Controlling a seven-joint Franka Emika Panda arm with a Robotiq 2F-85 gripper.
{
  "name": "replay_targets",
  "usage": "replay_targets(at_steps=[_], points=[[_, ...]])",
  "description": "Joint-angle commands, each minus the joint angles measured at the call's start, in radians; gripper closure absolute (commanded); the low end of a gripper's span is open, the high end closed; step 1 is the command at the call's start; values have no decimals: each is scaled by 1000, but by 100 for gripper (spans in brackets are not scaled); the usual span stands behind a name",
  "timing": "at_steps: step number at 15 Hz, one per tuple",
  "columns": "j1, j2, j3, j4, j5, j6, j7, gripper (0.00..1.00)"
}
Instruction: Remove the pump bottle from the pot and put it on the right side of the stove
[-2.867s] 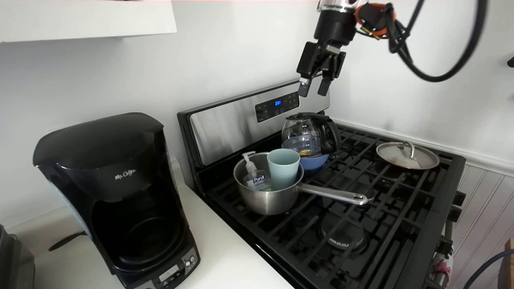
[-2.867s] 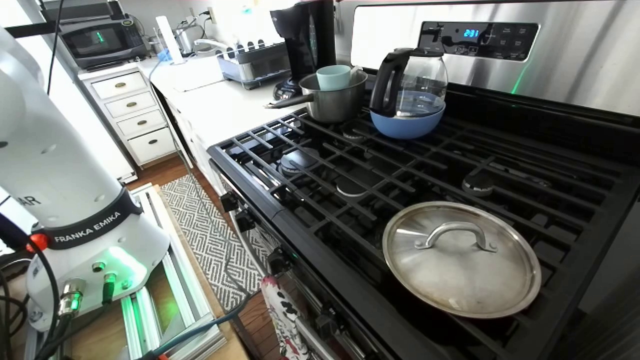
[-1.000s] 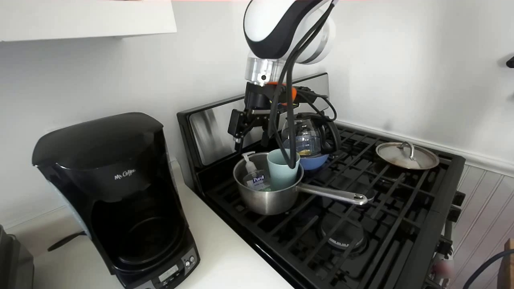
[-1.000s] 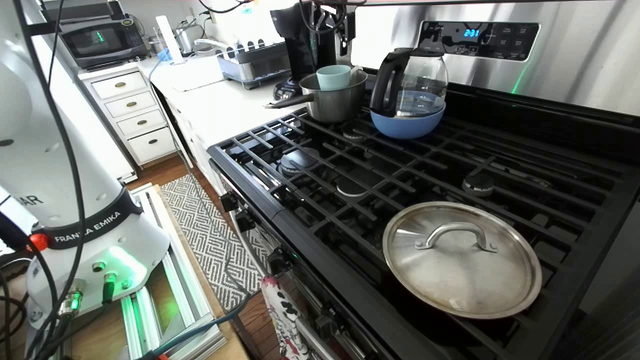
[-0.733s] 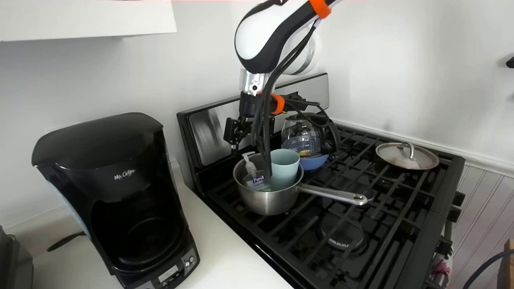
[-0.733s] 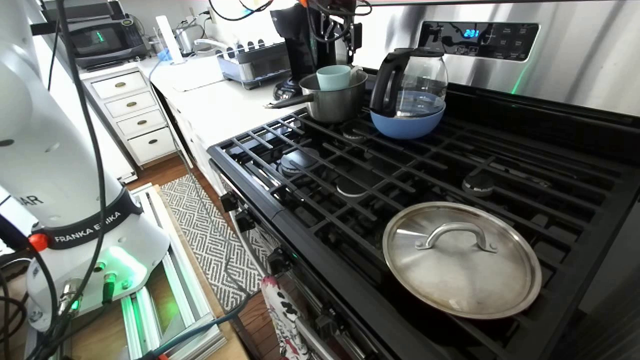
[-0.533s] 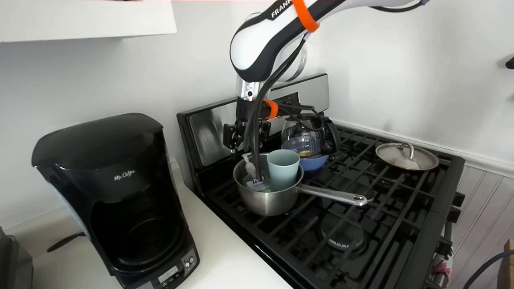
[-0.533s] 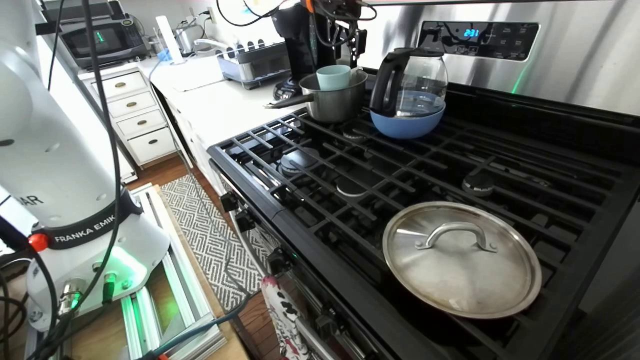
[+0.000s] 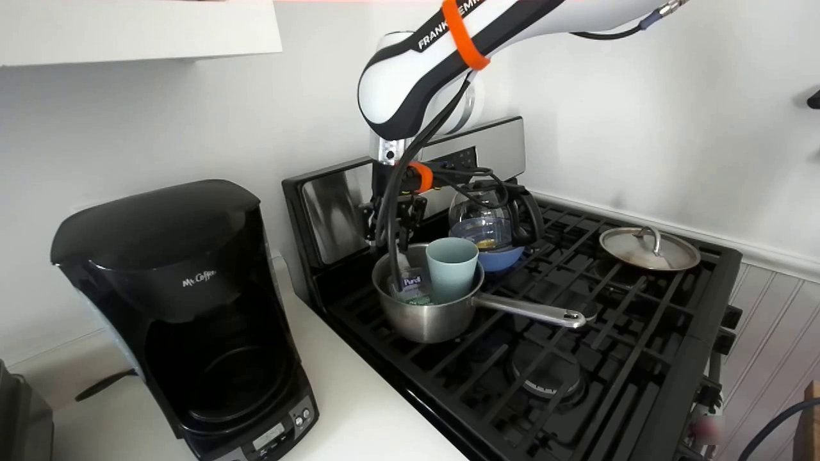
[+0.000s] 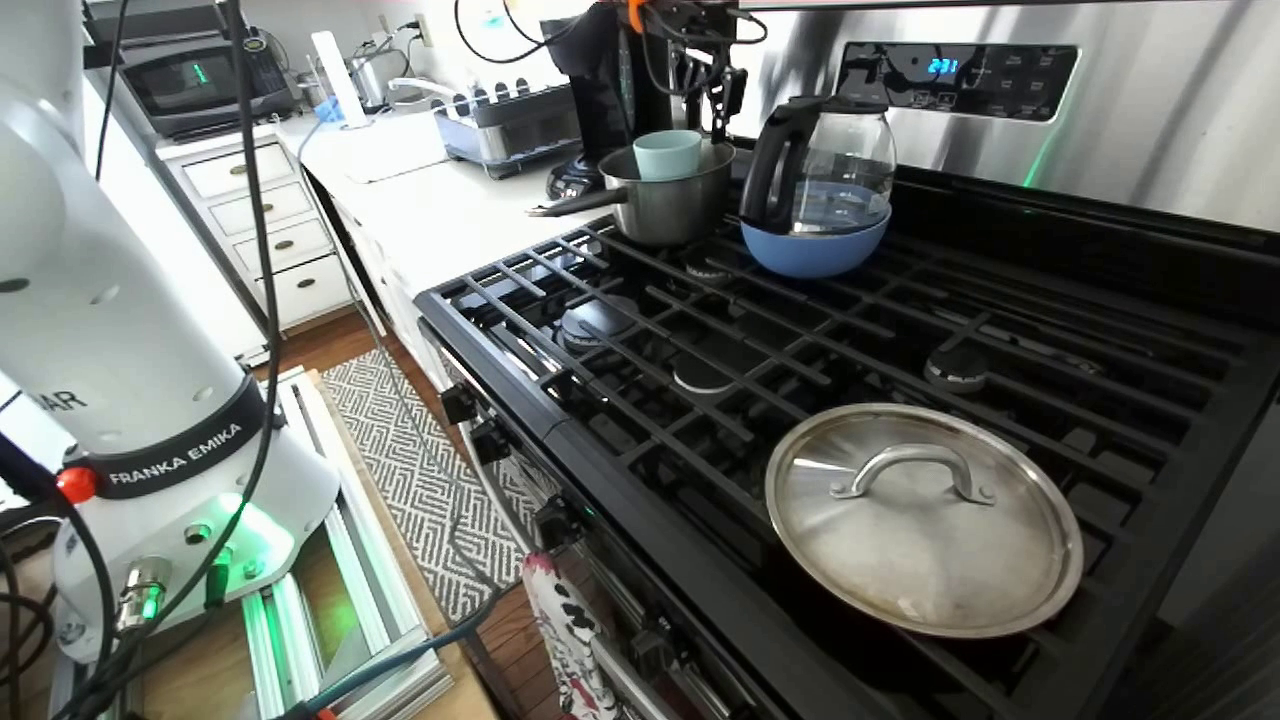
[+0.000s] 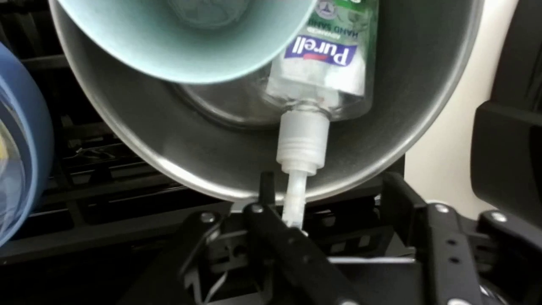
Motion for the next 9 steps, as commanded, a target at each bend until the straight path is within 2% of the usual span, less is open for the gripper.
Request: replay_targets(at_steps=[1, 2, 3, 4, 6, 9], points=[[19, 36, -25, 65, -58, -52, 52, 35], [20, 41, -25, 70, -64, -56, 55, 38], [21, 47, -25, 75, -70, -59, 57, 45], [23, 51, -25, 80, -78, -63, 57, 65], [26, 58, -24, 91, -91, -75, 56, 81], [33, 59, -21, 94, -105, -83, 50, 99]])
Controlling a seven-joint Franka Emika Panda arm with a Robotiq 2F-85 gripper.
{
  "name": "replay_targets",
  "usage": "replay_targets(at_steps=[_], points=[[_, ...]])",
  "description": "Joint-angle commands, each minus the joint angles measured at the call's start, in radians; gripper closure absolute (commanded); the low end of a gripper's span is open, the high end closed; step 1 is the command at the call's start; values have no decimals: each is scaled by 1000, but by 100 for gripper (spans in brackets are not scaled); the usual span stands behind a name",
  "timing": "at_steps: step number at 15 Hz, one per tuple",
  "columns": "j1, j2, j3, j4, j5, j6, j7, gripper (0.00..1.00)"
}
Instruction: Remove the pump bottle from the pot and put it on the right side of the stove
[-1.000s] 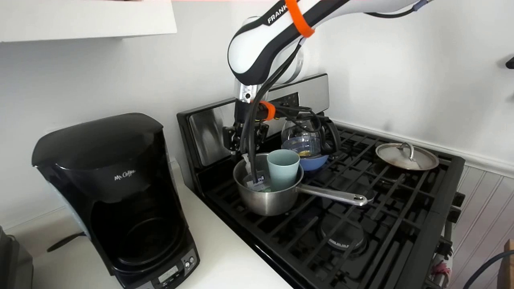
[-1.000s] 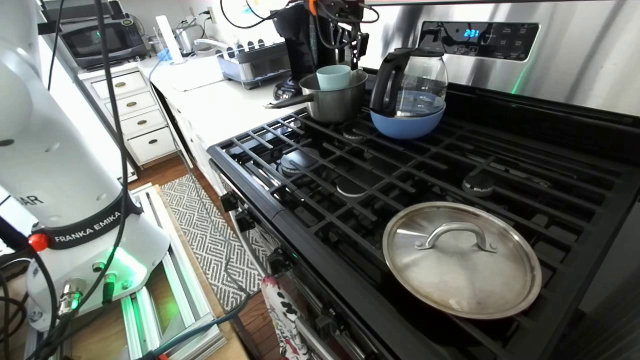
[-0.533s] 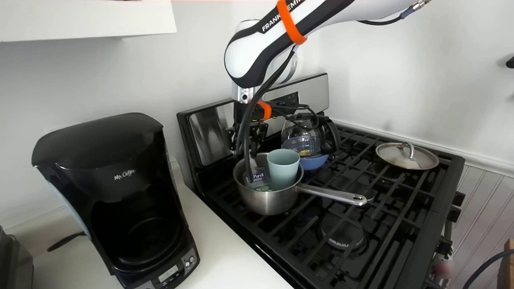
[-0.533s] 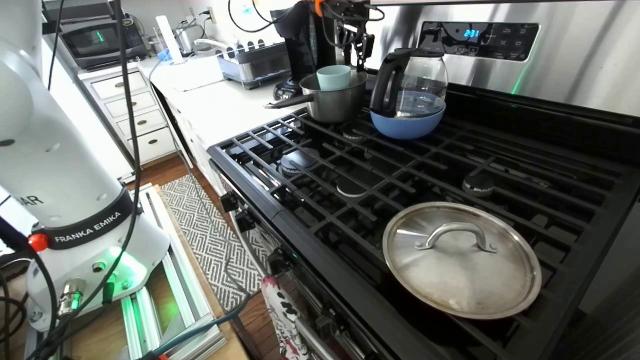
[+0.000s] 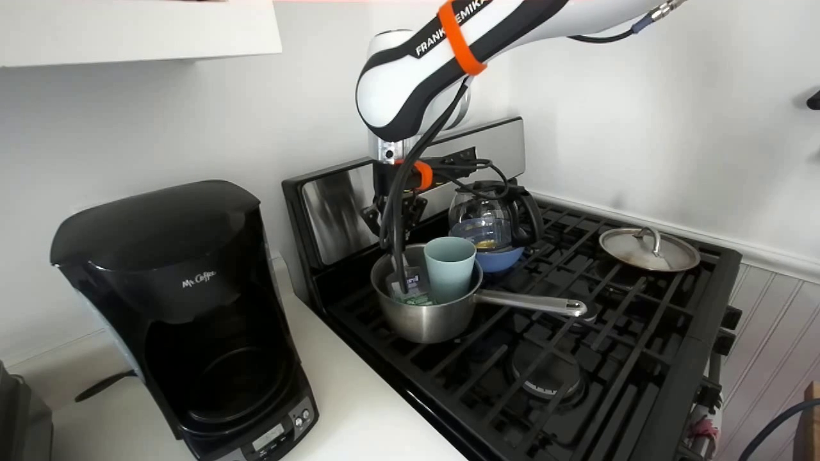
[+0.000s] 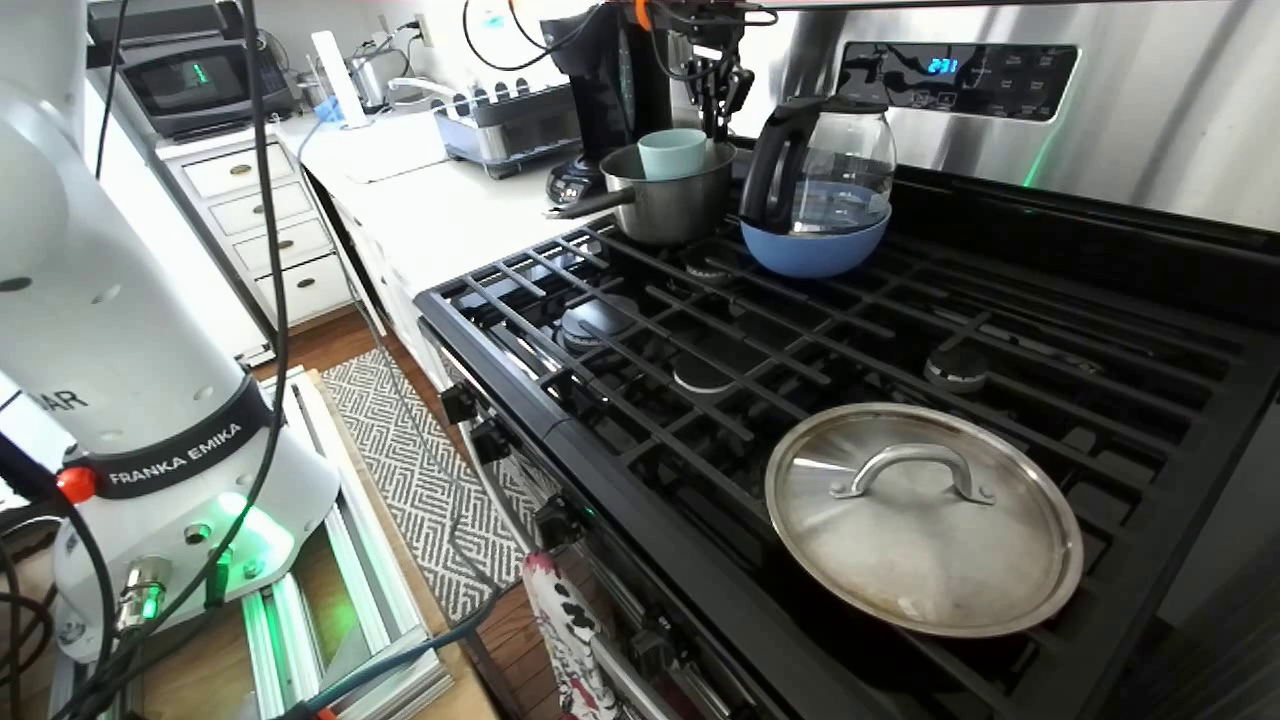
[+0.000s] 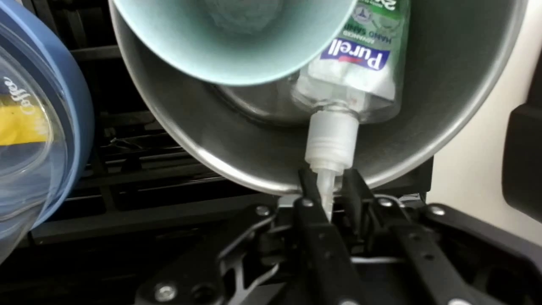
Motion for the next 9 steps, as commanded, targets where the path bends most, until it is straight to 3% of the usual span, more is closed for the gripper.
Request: replay_targets(at_steps=[1, 9], points=[[26, 34, -2, 42, -28, -26, 17, 100], [55, -110, 19, -87, -37, 76, -30, 97]])
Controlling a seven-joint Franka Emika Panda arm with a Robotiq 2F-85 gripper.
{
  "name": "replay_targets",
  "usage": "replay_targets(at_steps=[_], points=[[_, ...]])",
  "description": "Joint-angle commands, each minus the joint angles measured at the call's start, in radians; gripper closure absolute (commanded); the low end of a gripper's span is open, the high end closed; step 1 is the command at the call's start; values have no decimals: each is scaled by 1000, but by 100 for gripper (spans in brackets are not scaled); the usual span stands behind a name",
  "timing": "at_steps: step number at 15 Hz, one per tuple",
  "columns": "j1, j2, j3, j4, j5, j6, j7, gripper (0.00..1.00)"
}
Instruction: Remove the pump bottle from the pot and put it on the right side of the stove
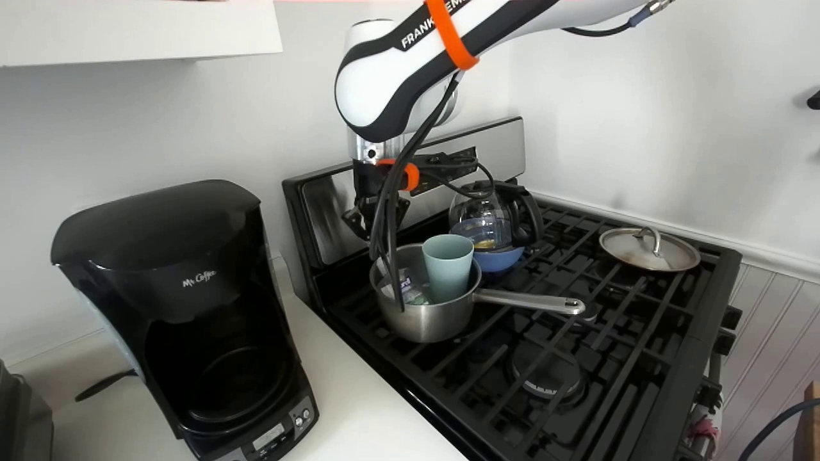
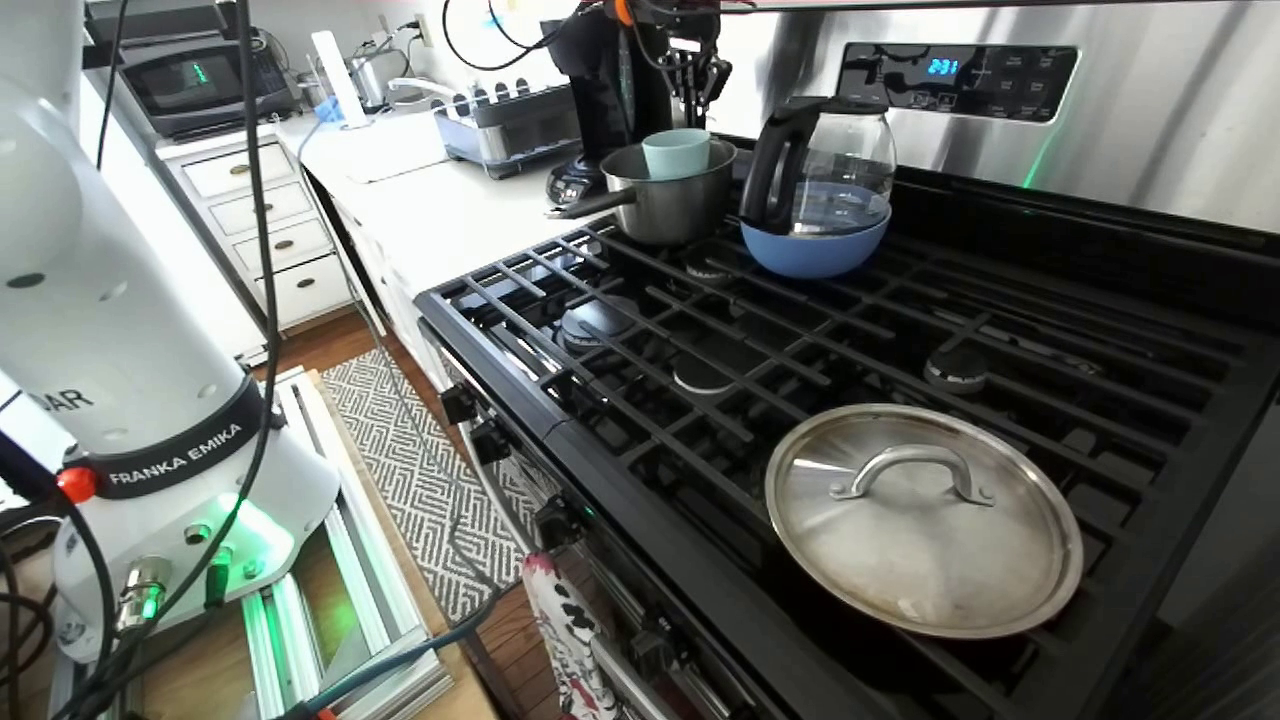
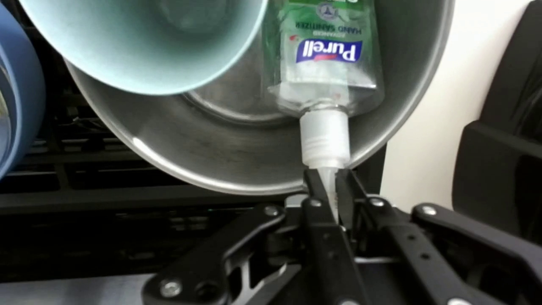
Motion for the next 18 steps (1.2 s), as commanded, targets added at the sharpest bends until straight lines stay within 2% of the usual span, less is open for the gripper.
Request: replay_targets(at_steps=[1, 12, 18], points=[[-1, -121, 12, -112, -9, 94, -14, 97], [-10, -459, 10, -459, -40, 451, 1, 97], [-40, -597, 4, -574, -104, 627, 52, 97]])
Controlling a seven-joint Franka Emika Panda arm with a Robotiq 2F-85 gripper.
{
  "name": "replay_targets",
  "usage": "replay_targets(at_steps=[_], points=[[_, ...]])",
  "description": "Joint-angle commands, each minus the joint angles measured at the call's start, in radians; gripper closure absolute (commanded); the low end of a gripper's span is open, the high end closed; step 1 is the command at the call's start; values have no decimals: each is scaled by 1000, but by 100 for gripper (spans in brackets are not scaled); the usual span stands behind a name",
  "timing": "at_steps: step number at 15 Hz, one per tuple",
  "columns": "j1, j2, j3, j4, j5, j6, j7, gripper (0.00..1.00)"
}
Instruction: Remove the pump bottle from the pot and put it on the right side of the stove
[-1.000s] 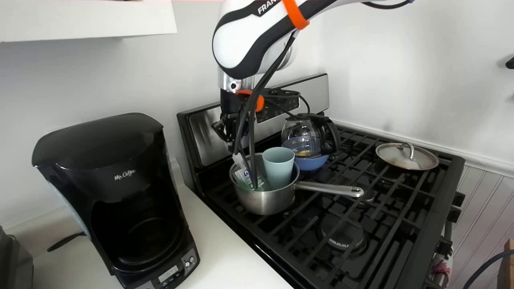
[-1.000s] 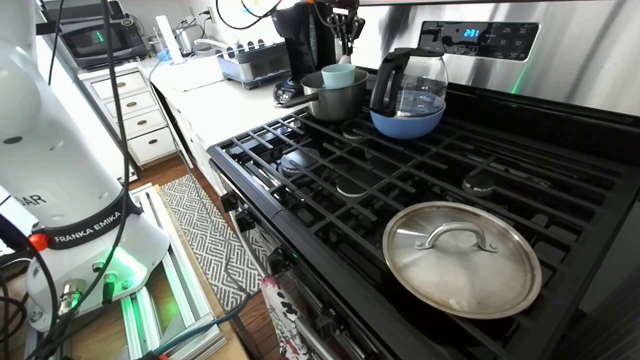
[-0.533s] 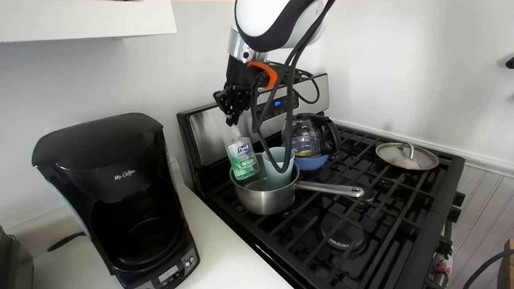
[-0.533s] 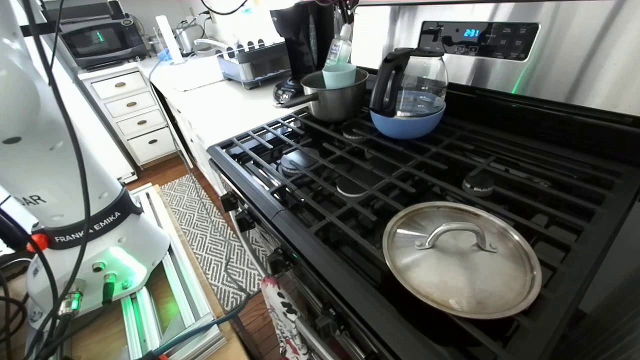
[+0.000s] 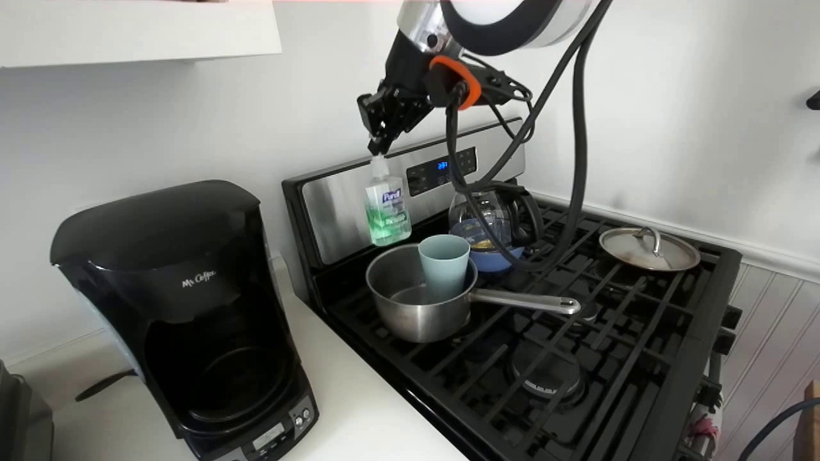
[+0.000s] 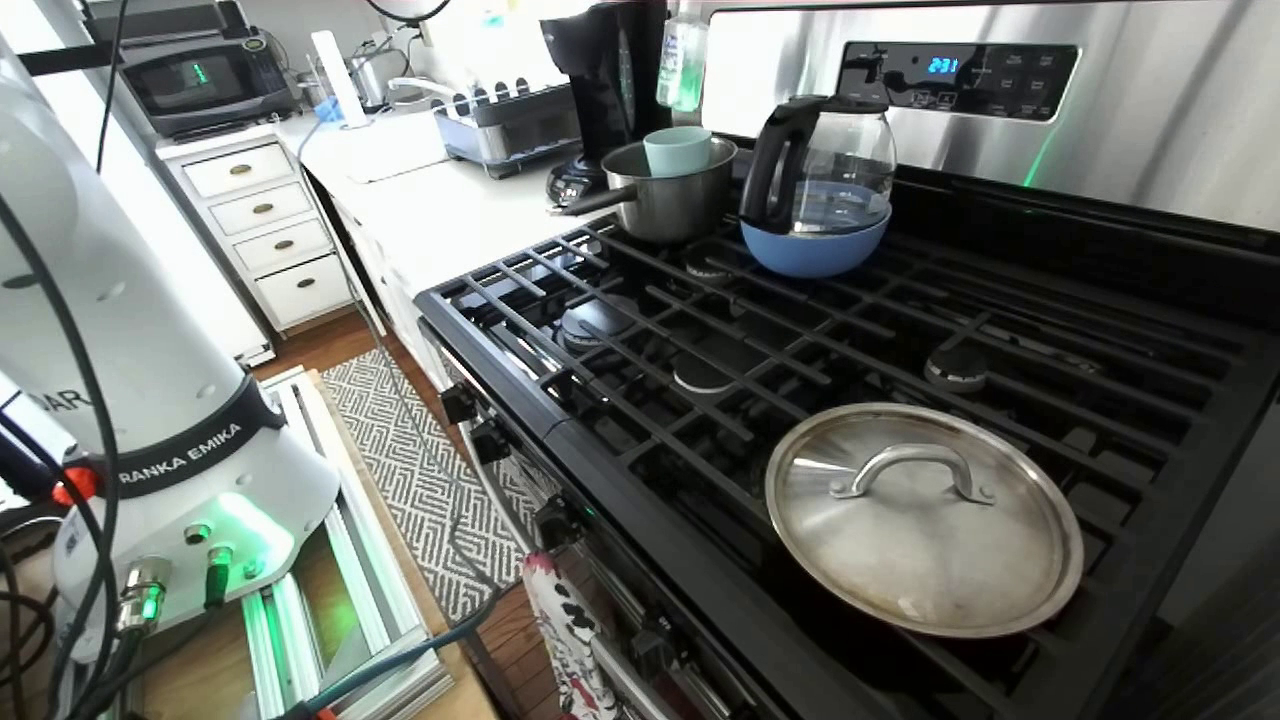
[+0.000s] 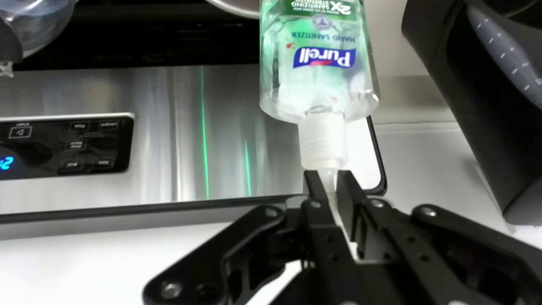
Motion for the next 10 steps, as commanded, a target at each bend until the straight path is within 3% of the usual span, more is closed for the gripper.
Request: replay_targets(at_steps=[1, 4, 10], points=[[-39, -115, 0, -94, -60, 89, 66, 97], [-68, -160, -27, -115, -130, 124, 151, 97], [-193, -231, -44, -135, -264, 111, 347, 97]])
